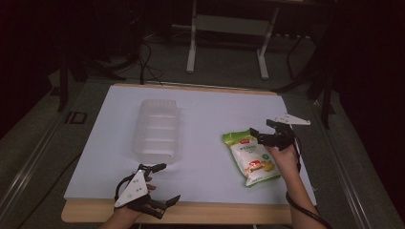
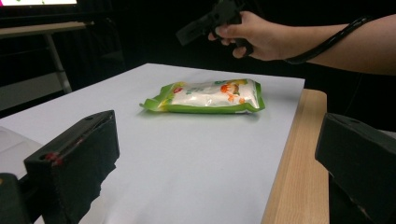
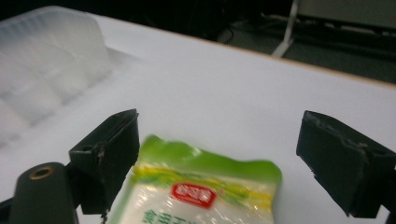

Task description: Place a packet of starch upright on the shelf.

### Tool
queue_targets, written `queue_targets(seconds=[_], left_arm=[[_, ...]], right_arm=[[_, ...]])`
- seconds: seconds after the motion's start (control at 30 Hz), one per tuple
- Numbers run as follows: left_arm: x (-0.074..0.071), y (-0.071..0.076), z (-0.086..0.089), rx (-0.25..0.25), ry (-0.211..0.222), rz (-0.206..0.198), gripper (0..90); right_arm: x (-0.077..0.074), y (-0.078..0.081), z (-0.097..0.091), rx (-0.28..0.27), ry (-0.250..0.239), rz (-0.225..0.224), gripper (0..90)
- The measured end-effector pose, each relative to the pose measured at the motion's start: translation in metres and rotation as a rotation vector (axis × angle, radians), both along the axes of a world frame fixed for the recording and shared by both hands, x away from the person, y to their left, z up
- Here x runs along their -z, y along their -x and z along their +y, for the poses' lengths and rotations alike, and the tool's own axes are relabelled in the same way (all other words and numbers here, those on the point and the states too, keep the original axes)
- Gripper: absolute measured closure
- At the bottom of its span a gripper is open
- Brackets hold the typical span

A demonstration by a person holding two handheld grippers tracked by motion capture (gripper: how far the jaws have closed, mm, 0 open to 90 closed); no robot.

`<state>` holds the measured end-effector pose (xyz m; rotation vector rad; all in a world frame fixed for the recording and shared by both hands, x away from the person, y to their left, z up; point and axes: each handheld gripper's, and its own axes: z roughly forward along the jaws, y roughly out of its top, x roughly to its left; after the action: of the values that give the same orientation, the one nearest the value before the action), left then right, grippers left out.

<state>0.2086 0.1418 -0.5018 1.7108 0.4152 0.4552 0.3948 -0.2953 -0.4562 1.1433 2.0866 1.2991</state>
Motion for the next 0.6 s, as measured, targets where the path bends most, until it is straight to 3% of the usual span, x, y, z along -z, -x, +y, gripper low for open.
queue_targets(seconds=[0.3,0.6], left_arm=[[0.001,0.0,-0.001,0.0,-0.003,0.004,0.0],[0.002,0.0,-0.002,0.001,-0.008,0.013,0.0]], right_arm=[[0.034,-0.013,-0.005,0.012,0.018,0.078,13.9],[0.056,-0.02,-0.004,0.026,0.06,0.123,14.6]])
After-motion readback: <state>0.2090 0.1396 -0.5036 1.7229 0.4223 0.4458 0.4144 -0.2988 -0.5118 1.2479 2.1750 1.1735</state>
